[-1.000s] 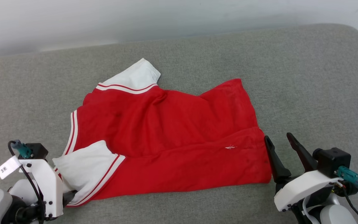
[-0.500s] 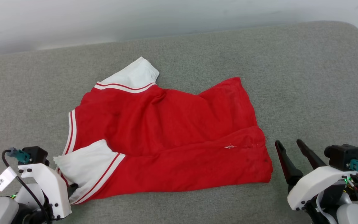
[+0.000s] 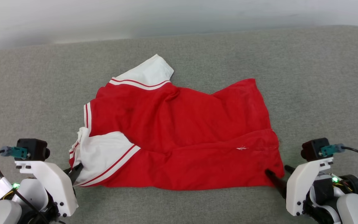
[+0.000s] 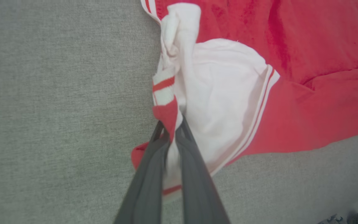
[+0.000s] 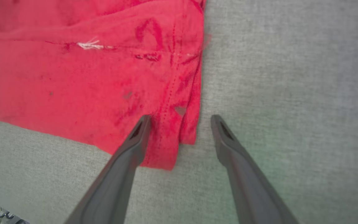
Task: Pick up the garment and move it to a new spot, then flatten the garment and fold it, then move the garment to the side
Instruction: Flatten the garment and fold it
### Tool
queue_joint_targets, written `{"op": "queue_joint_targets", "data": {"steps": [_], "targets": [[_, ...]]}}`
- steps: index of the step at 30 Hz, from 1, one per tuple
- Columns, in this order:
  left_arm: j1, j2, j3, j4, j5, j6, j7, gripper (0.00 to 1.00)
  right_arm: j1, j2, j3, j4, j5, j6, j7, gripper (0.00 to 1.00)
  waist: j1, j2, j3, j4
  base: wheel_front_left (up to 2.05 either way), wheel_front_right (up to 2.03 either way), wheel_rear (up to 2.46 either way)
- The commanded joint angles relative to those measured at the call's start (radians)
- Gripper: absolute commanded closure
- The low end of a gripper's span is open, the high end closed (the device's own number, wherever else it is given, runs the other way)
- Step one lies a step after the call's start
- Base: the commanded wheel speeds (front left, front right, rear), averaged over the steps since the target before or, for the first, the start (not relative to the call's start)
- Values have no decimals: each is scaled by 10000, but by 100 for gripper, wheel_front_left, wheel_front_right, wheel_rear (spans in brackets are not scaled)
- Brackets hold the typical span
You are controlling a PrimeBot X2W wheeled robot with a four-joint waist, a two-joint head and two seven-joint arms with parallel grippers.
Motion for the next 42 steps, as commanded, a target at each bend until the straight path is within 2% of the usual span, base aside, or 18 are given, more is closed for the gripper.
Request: {"op": "queue_joint_targets", "data": {"steps": [1, 7, 8, 9, 10, 17, 26, 31, 33, 37, 38, 39, 40, 42], "targets": [[-24, 23, -2, -151, 90, 57, -31, 100, -210, -40, 139, 250, 143, -4, 84, 0, -1, 0, 125, 117, 0, 0, 0], [-157, -90, -150, -365, 191, 63, -46, 100, -280, 78, 849, 1658, 556, -1, 810, 0, -1, 0, 274, 260, 0, 0, 0], [-151, -96, -163, -342, 201, 60, -59, 100, -215, 77, 996, 1839, 654, -1, 996, 4, -1, 0, 280, 262, 0, 0, 0], [-140, -114, -184, -318, 204, 60, -67, 100, -220, 125, 1044, 1889, 819, 2, 951, 67, -1, 0, 283, 262, 0, 0, 0], [-124, -130, -188, -295, 193, 57, -85, 100, -272, 132, 1090, 1903, 877, 13, 915, 100, -1, 0, 282, 251, 0, 0, 0], [304, -208, -272, -127, 159, 122, -218, 100, -528, -261, 950, 1247, 690, -2, 322, 100, -1, 0, -167, 91, 0, 0, 0], [1718, -61, -23, -118, -169, 490, -539, 100, 733, -375, 662, 217, 613, -2, 227, 100, -1, 0, -1364, 167, 0, 0, 0], [2666, 63, 121, -282, -488, 711, -550, 100, 1852, -267, 230, -498, 555, -2, 481, 100, -1, 0, -1842, 212, 0, 0, 0], [2967, -23, 80, -241, -670, 759, -457, 100, 2298, -174, 53, -702, 517, -4, 637, 100, -1, 0, -1931, 231, 0, 0, 0], [3160, -442, -84, 189, -919, 561, -583, 100, 2867, 186, -129, -753, 395, -2, 710, 100, -1, 0, -1950, 197, 0, 0, 0], [3115, -633, -175, 355, -1017, 525, -567, 94, 2937, 272, -140, -679, 363, -2, 614, 69, -1, 0, -1946, 186, 0, 0, 0], [3056, -774, -296, 566, -1101, 468, -440, 53, 2981, 333, -143, -566, 331, -2, 517, 0, -1, 0, -1945, 181, 0, 0, 0], [2933, -831, -421, 707, -1081, 369, -351, 0, 3024, 431, -111, -459, 405, -2, 429, 0, -1, 0, -1946, 173, 0, 0, 0], [2535, -997, -411, 982, -952, 191, -600, 0, 2934, 495, -148, -407, 298, -2, -117, 0, -1, 0, -1952, 159, 0, 0, 0]]}}
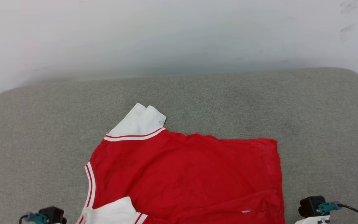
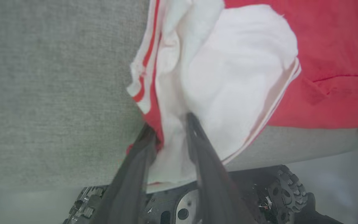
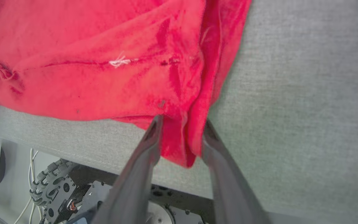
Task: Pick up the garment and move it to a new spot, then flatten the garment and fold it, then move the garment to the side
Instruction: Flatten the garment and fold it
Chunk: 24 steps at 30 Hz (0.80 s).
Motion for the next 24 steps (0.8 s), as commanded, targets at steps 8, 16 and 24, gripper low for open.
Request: {"op": "queue_joint_targets", "data": {"steps": [8, 16, 24], "targets": [[-1668, -242, -247, 210, 1445, -559, -1331, 0, -345, 706, -960, -204, -1211, 0, -3363, 0, 1, 0, -99, -131, 0, 0, 0], [-3286, -942, -516, 137, 3183, -357, -3124, 0, -854, 1107, -1328, -866, -2418, 0, -5593, 0, 1, 0, 15, -446, 0, 0, 0], [-5237, -1758, -773, 1303, 4014, -447, -3882, 0, -1582, 1216, -1238, -1570, -2582, 0, -6171, 0, 1, 0, 982, -987, 0, 0, 0]]}}
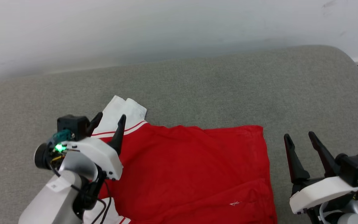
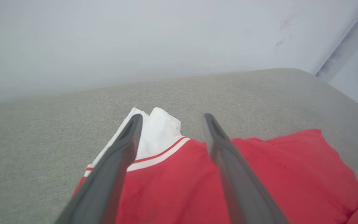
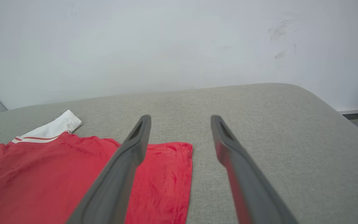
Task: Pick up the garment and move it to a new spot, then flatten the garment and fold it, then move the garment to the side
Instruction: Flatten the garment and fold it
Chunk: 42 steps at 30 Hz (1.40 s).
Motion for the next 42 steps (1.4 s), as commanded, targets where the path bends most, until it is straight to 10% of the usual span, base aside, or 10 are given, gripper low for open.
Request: {"op": "queue_joint_targets", "data": {"steps": [1, 15, 29, 30, 32, 33, 42], "targets": [[-411, -90, -36, 296, 35, -128, 41, 0, -216, 42, 27, -90, 10, 0, -64, 0, 0, -1, 439, -296, 0, 0, 0], [-5063, -183, -558, 5724, -700, -2516, 3119, 0, -1472, 49, 639, 456, 885, 0, -539, 0, 0, -1, 1924, -1285, 0, 0, 0], [-6520, 1065, -1302, 8226, -1137, -2982, 7414, 0, -1908, 49, 1209, 1302, 1758, 0, -1225, 0, 0, -1, 3143, -2272, 0, 0, 0], [-6412, 1041, -1366, 8358, -1231, -2989, 7772, 8, -1951, 49, 1236, 1358, 1775, 0, -1276, 0, 0, -1, 3179, -2293, 0, 0, 0], [-6196, 849, -1371, 8525, -1485, -2987, 8280, 89, -1979, 49, 1251, 1483, 1884, 0, -1288, 0, 0, -1, 3242, -2311, 0, 0, 0], [-6112, 727, -1353, 8590, -1611, -2990, 8436, 100, -2001, 49, 1258, 1538, 1893, 0, -1307, 0, 0, -1, 3264, -2315, 0, 0, 0], [-6266, 408, -1017, 8381, -1552, -2641, 6561, 100, -2719, 45, 1269, 2344, 2451, 0, -509, 0, 0, -1, 3014, -2011, 0, 0, 0]]}}
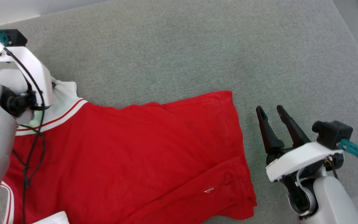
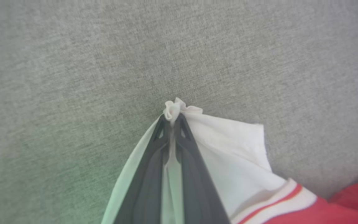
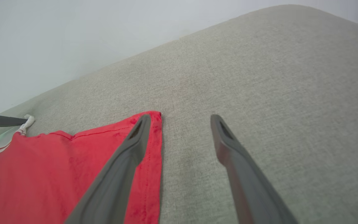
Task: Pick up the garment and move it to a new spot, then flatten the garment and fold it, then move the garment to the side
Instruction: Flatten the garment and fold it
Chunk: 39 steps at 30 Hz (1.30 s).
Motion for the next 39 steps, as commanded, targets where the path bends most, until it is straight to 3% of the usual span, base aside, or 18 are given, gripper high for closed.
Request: {"op": "queue_joint_targets", "data": {"steps": [1, 8, 15, 23, 30, 31, 32, 39], "targets": [[565, -357, -139, 215, 150, 125, -413, 100, -369, 12, -49, 277, 139, 0, 327, 0, 1, -1, -203, 190, 0, 0, 0], [387, -889, 284, -195, 228, 411, -3044, 100, -1435, -999, 411, 1635, 1057, 0, 2718, 0, 1, -1, -695, 995, 0, 0, 0], [580, -1381, 378, -668, 393, 560, -4908, 100, -2628, -1902, 841, 2388, 1258, 0, 5055, 0, 1, -1, -787, 1827, 0, 0, 0], [809, -1786, 333, -1119, 400, 553, -5742, 100, -3652, -2158, 1423, 3605, 1154, 0, 6147, 0, 1, -1, -604, 2381, 0, 0, 0], [1238, -2041, 367, -1411, 400, 681, -6579, 100, -3791, -1776, 2360, 5238, 1486, 15, 7146, 0, 1, -1, -475, 2584, 0, 0, 0], [1291, -2068, 381, -1443, 408, 708, -6712, 100, -3762, -1713, 2478, 5368, 1601, 15, 7271, 69, 1, -1, -463, 2605, 0, 0, 0], [1345, -2097, 381, -1458, 415, 727, -6818, 100, -3757, -1686, 2560, 5474, 1679, 23, 7366, 100, 1, -1, -459, 2623, 0, 0, 0], [1902, -2147, 463, -1636, 463, 894, -7735, 100, -4133, -2018, 2520, 5078, 1824, 12, 6586, 100, 1, -1, -719, 2649, 0, 0, 0]]}}
